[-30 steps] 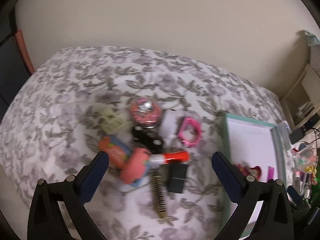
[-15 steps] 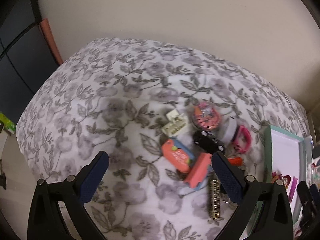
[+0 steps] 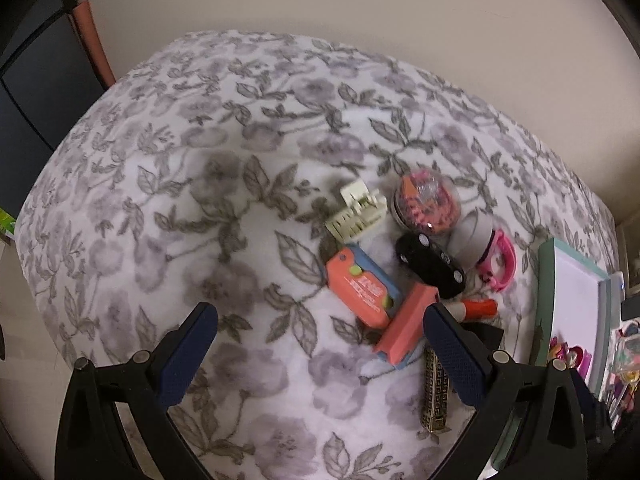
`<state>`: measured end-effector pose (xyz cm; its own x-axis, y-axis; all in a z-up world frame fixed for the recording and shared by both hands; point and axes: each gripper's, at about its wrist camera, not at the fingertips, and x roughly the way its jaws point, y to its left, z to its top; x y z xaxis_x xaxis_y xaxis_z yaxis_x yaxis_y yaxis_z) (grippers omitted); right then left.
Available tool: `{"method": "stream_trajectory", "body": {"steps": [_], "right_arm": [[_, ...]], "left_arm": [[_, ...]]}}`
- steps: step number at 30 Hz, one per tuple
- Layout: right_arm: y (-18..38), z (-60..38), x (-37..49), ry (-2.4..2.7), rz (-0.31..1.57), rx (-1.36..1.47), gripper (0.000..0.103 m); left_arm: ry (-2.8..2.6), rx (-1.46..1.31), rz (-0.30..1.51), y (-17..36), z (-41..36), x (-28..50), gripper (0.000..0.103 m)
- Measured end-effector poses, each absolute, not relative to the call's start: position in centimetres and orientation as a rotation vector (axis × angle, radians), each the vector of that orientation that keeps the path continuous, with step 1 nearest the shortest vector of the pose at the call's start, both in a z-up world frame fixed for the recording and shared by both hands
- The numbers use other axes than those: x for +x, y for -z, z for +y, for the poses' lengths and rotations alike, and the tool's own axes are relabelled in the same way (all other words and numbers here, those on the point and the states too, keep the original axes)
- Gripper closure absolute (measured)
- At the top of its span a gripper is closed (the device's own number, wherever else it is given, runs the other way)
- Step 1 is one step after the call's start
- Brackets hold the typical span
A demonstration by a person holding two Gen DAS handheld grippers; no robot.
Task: Organize rigid objects
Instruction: 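Move both open tools back over the pile of items, then grasp the black charger plug with right tool while left grasps gold harmonica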
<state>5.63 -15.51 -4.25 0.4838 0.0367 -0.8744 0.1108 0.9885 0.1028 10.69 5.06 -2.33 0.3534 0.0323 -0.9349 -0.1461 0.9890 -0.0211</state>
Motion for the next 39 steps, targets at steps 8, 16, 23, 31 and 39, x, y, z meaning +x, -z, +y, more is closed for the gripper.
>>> {"method": "stream_trajectory", "body": {"steps": [8,16,23,31,39], "right_arm": [[6.6,-14.0,6.7,0.008,1.107,0.158,0.003],[8.5,-12.5,7.5,-0.01,1.145,0.124,0.025],[8.9,-12.0,7.8,-0.033,1.152,0.14,0.056],[8.9,-12.5,7.4,-0.052,1.172,0.177,0.072],[8.9,-14.2,6.3,0.0,1.206,0.177,0.073]], "left_arm": [[-0.112,-0.155,1.296,4.6,4.5,10.9,0.001],[-0.113,-0.209,1.366,6.2,4.1,11.1,0.001],[-0.071,-0.27,1.427,7.4,3.4,11.3,0.001],[-0.047,-0.293,1.463,8.4,2.6,11.1,0.001],[-0.013,-0.207,1.478,8.8,-0.5,10.5,0.002]]}}
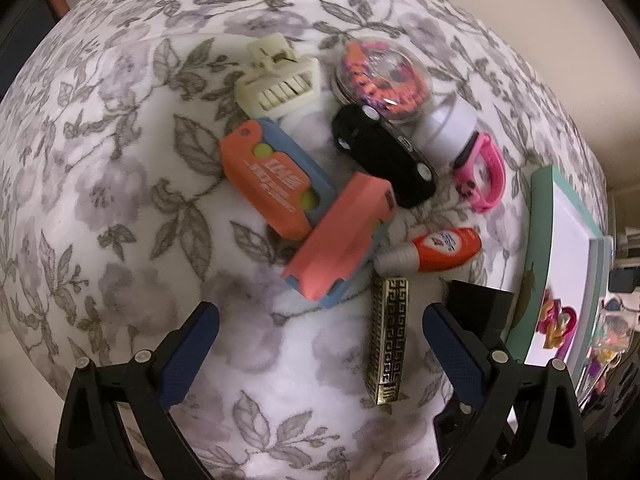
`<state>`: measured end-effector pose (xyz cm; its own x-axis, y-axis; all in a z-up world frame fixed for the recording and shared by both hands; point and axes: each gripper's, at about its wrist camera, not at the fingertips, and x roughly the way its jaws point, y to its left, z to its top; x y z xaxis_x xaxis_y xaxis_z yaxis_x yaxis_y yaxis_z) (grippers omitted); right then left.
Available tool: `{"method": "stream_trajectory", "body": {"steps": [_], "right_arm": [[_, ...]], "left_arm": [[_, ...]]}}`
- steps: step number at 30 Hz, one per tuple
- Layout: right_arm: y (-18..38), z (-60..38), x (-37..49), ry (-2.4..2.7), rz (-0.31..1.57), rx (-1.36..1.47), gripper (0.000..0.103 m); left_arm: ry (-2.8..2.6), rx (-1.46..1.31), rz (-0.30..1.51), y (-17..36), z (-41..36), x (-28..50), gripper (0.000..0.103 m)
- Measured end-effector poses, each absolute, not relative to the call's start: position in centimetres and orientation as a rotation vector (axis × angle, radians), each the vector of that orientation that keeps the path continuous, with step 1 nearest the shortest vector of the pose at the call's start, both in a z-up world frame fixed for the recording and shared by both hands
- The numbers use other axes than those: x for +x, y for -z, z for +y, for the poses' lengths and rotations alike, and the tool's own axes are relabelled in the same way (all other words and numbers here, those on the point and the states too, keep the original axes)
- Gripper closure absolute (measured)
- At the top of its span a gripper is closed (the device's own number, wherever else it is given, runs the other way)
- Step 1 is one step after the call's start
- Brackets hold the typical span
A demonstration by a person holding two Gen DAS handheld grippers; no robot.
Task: Organize rigid objects
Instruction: 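Grasp the black charger plug with right tool while left grasps gold harmonica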
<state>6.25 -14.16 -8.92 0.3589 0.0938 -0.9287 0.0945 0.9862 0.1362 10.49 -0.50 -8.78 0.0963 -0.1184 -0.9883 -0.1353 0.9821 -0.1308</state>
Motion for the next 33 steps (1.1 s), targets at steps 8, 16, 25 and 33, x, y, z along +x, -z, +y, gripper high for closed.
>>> {"method": "stream_trajectory", "body": {"steps": [8,16,25,33], "right_arm": [[8.8,-16.2,5.2,0.04,1.242,0.226,0.073],[9.0,-16.4,4.6,0.037,1.256,0.21,0.073],[9.7,-15.9,4.7,0.035,1.29,0.176,0.073],[9.7,-16.6,4.1,0.035,1.297,0.212,0.073]], "left_arm": [[0.012,-0.107,1.503,9.8,-4.2,9.5,0.021],[0.029,-0.05,1.514,11.0,-6.9,8.8,0.04],[0.022,0.04,1.471,10.6,-8.0,8.1,0.049],[0.059,0.046,1.465,9.5,-9.2,7.6,0.081]]}}
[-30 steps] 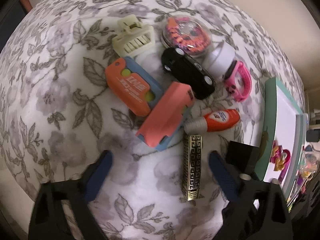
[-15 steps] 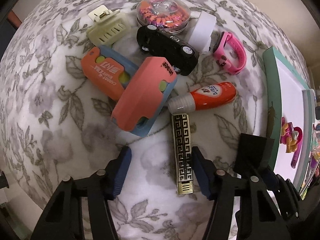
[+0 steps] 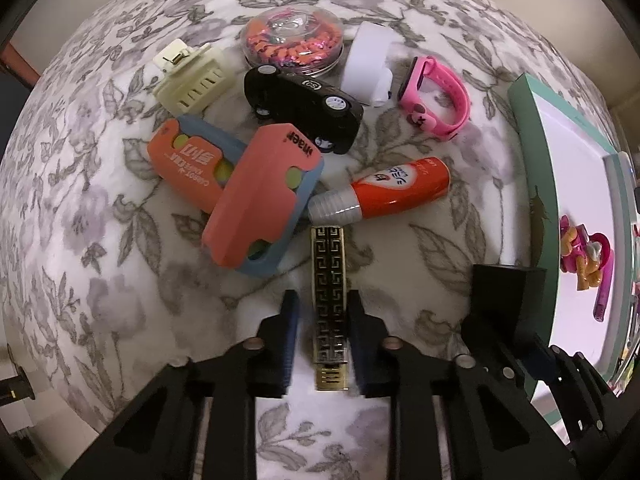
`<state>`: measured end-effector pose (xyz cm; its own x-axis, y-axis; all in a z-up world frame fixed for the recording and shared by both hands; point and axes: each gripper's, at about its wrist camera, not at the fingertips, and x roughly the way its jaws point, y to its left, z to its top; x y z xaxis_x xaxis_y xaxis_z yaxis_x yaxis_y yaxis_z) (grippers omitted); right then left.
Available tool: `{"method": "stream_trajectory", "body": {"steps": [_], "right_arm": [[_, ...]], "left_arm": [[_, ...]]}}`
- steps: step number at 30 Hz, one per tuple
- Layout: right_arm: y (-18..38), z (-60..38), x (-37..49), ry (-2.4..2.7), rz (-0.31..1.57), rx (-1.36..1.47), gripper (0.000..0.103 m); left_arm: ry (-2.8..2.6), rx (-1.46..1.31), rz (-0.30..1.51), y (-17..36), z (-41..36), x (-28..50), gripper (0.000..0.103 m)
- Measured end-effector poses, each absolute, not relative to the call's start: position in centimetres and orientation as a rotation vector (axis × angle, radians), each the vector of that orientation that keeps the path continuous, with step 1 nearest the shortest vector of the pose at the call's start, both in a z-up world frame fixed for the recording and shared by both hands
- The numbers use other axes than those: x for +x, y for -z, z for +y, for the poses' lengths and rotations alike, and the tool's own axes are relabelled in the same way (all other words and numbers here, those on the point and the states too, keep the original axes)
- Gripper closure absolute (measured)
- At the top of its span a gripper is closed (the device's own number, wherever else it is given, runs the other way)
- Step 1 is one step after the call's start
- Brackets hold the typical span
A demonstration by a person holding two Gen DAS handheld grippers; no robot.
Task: Organize rigid objects
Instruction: 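Grasp the black charger plug with right tool while left grasps gold harmonica, then carry the plug into the box lid while left tool carries the harmonica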
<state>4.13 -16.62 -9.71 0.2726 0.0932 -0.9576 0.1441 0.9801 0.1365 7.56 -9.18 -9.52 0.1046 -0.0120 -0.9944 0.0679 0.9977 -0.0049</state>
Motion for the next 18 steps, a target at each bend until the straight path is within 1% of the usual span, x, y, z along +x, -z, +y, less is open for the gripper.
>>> {"method": "stream_trajectory", "body": {"steps": [3,10,12,18], "right_arm": [[9.7,-17.0,4.0,0.029,1.296,0.223,0.073],[9.5,-17.8,3.6,0.026,1.293,0.232,0.073],[9.3,-17.6,3.7,0.027,1.292,0.239,0.074],[7.6,-18.3,3.7,0.03,1.25,0.286,0.074]], "left_arm": [[0.061,0.047,1.465,8.9,-9.0,7.5,0.082],[0.066,0.051,1.462,9.5,-8.5,7.7,0.082],[0.073,0.035,1.468,9.6,-8.1,7.8,0.087],[0.11,-0.043,1.476,9.5,-6.4,8.4,0.087]]}}
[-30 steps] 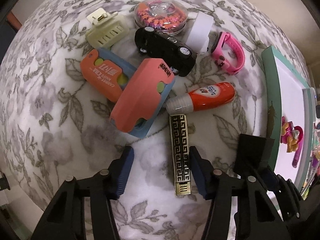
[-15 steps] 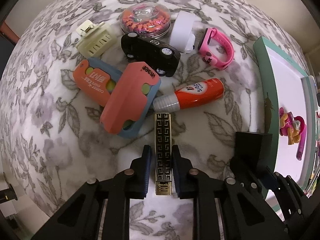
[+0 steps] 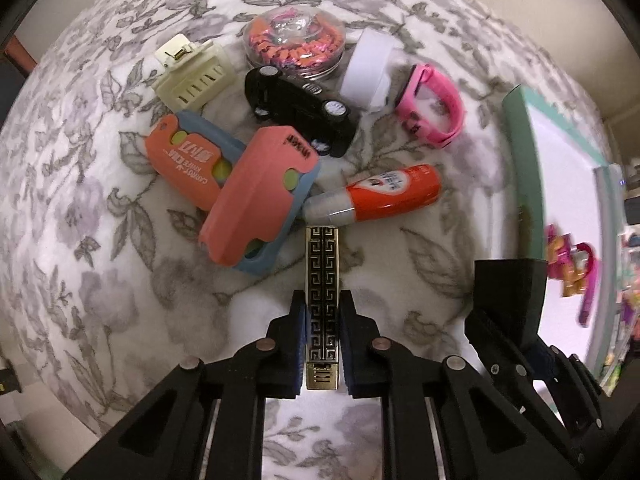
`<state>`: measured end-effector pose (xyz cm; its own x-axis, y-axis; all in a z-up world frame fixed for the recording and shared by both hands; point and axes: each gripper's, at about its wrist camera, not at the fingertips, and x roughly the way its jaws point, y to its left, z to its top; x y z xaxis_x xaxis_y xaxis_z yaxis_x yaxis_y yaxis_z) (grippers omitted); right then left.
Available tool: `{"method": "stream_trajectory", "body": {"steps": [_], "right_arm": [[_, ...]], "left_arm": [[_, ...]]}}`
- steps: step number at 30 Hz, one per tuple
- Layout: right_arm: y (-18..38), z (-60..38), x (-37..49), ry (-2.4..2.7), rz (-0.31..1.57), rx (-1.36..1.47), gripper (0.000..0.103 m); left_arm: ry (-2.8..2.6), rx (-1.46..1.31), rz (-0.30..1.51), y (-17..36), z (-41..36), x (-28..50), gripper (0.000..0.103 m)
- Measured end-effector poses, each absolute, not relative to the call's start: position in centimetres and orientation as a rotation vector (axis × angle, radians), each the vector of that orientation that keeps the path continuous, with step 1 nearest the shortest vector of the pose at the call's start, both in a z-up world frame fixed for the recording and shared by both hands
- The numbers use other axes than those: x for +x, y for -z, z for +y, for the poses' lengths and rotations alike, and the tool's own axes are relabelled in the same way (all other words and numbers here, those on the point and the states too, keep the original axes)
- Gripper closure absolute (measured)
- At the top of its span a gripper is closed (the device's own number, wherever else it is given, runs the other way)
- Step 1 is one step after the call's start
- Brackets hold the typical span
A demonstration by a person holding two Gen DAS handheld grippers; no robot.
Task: Organize rigid objects
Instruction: 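Carry the plug into the box lid while left tool carries the harmonica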
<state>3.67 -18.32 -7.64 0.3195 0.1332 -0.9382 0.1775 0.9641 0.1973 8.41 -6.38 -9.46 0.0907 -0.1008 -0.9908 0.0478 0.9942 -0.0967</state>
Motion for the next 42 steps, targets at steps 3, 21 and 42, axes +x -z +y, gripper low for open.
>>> {"method": "stream_trajectory", "body": {"steps": [3,21,42], "right_arm": [[6.4,-18.5,3.6,0.034,1.215,0.277,0.074],[0.5,-21.4,2.8,0.133,1.052,0.284,0.074],[1.6,-28.8,1.1,0.314,1.069,0.375,0.074]], "left_arm": [[0.146,-0.071,1.448,8.2,-6.2,8.4,0.087],[0.261,-0.09,1.224,0.6,-6.6,6.5,0.087],[0.433,0.096,1.221,2.0,-15.2,3.5,0.087]]}}
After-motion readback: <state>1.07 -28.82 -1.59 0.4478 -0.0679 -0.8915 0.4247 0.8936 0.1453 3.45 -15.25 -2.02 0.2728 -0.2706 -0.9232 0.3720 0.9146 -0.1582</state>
